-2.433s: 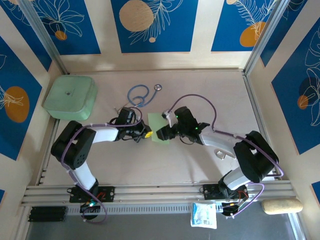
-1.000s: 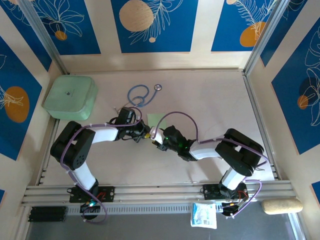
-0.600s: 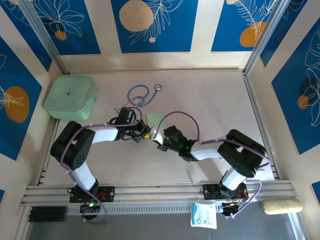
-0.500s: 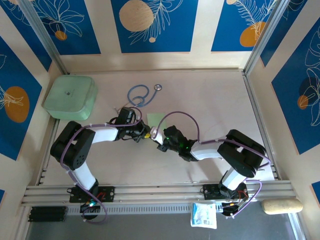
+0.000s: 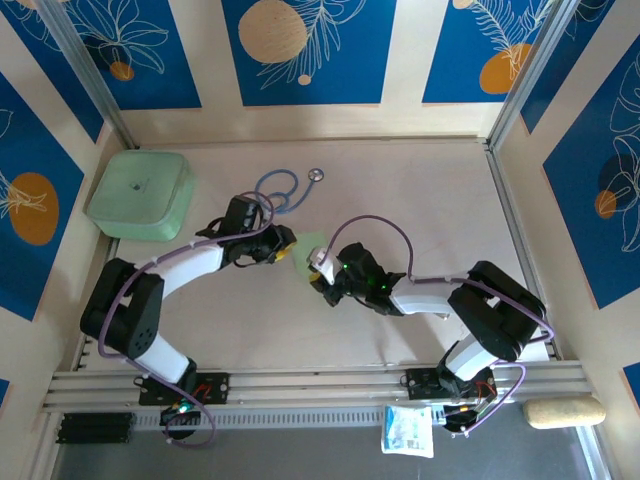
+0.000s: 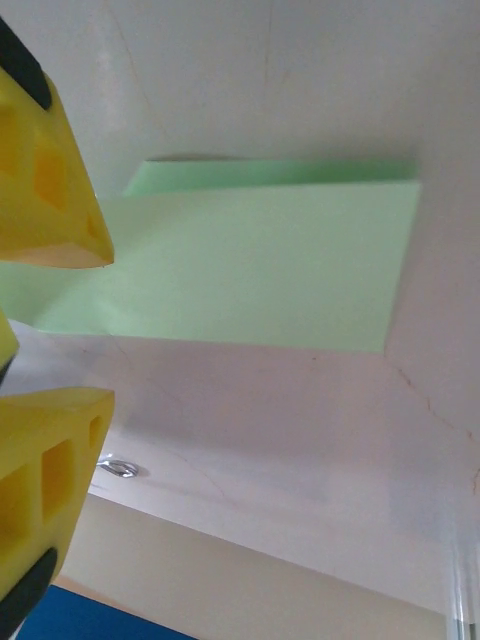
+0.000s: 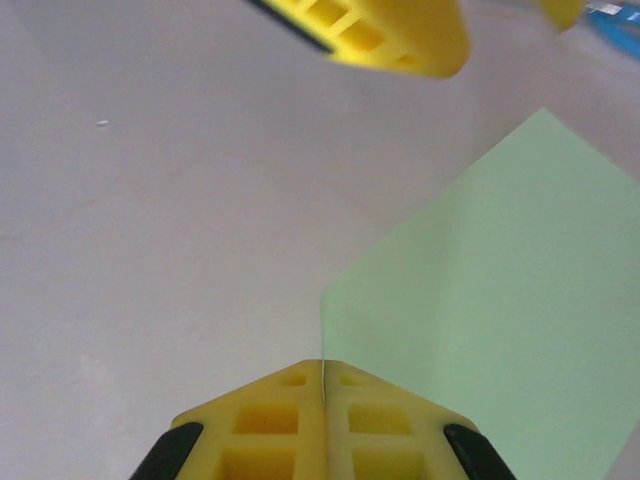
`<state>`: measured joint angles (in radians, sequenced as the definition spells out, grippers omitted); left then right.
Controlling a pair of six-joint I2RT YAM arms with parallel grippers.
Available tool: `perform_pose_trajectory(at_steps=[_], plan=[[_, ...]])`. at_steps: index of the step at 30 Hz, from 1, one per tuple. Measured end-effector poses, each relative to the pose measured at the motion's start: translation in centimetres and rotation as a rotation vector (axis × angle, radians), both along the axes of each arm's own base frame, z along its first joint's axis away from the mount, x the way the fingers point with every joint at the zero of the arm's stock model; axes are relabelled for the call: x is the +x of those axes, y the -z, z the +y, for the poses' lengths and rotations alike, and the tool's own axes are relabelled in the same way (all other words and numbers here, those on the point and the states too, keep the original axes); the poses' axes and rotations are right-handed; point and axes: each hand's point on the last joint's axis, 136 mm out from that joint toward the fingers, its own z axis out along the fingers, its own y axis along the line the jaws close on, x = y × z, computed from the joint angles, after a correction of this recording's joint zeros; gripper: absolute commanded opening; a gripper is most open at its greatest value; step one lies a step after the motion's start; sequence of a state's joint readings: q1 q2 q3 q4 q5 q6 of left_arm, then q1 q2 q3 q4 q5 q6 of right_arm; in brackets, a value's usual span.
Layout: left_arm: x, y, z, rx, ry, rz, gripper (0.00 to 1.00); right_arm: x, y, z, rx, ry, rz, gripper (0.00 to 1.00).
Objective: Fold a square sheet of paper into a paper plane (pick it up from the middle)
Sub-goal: Third fold the triangle at the center of the table.
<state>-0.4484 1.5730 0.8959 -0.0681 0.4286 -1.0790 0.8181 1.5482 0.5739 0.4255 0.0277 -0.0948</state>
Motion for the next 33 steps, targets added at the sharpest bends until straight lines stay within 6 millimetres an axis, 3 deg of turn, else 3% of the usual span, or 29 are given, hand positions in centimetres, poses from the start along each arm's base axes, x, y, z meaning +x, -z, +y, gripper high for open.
perform_pose_trajectory(at_steps=[11, 22, 33], plan=[[1.0, 4.8, -3.5, 0.080, 0.129, 0.076, 0.24, -1.2, 0.9, 0.0, 0.067, 0.002, 0.201, 0.00], [0.2, 7.9, -3.6, 0.173, 0.207, 0.150, 0.12, -0.3, 1.3, -1.3, 0.091, 0.093, 0.308, 0.00], [0.3, 8.2, -4.0, 0.210, 0.265, 0.150, 0.06, 1.4, 2.7, -2.4, 0.110, 0.261, 0.443, 0.00]])
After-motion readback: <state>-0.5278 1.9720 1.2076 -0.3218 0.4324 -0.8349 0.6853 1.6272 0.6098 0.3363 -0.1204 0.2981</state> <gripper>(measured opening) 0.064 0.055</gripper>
